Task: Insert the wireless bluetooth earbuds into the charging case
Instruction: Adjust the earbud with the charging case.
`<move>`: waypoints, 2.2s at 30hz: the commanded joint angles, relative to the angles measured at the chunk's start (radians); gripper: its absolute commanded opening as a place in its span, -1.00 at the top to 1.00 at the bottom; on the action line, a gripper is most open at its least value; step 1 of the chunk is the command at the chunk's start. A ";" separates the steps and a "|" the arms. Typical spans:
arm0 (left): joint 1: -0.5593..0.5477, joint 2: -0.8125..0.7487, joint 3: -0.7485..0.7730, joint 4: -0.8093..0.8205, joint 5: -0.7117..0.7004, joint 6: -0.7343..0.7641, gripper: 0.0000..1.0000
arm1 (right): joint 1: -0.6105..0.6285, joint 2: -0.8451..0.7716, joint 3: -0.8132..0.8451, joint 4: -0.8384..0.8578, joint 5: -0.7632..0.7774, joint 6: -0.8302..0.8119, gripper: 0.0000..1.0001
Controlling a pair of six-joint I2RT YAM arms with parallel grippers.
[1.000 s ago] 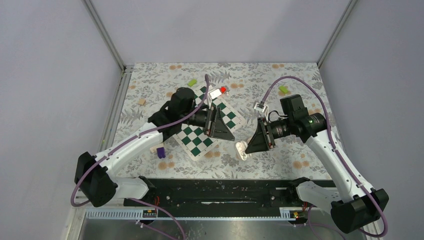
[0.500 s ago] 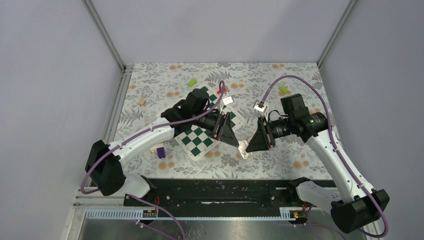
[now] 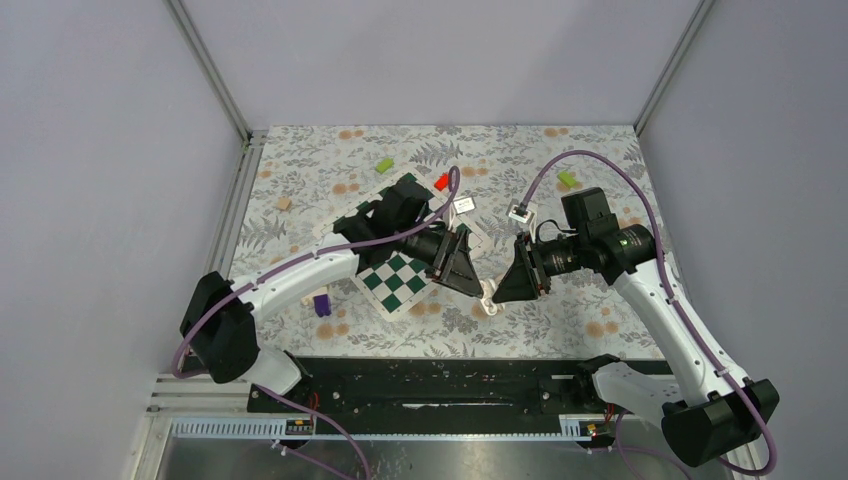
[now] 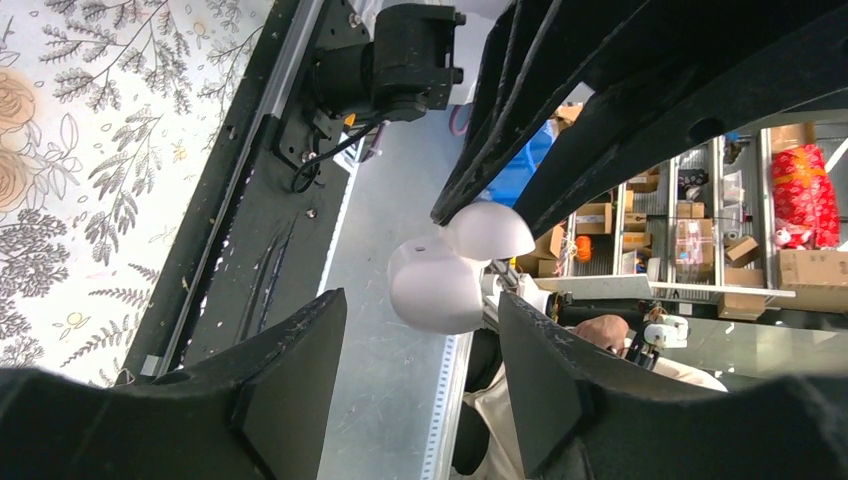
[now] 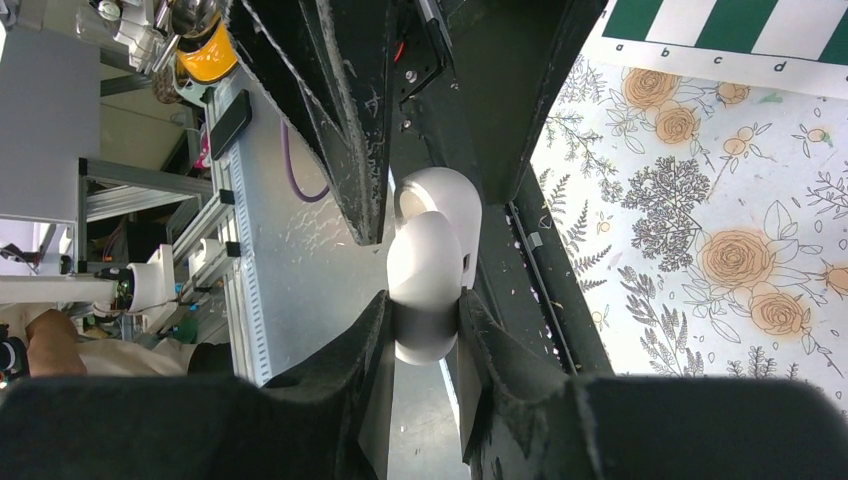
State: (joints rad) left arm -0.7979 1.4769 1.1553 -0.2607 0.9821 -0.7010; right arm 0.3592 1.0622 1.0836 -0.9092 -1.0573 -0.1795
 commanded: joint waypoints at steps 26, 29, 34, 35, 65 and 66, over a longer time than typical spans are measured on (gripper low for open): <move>-0.007 0.014 0.004 0.187 0.034 -0.121 0.94 | 0.006 -0.042 0.033 0.027 0.054 0.049 0.45; -0.007 0.020 0.002 0.201 0.027 -0.134 1.00 | 0.007 -0.053 0.028 0.053 0.077 0.086 -0.08; 0.004 0.030 -0.003 0.200 -0.004 -0.146 1.00 | 0.007 -0.090 0.029 0.083 0.169 0.155 -0.99; 0.010 0.033 -0.006 0.201 -0.016 -0.150 1.00 | 0.006 -0.096 0.032 0.083 0.191 0.168 -0.99; 0.098 -0.064 -0.119 0.426 -0.445 -0.357 1.00 | 0.269 -0.143 0.063 0.285 0.947 0.570 0.04; 0.101 -0.062 -0.118 0.427 -0.441 -0.359 1.00 | 0.270 -0.143 0.057 0.295 0.954 0.573 0.05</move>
State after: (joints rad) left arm -0.7040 1.4387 1.0363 0.0864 0.5556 -1.0470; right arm 0.6117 0.9169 1.1252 -0.6353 -0.1749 0.3790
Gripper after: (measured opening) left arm 0.319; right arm 0.484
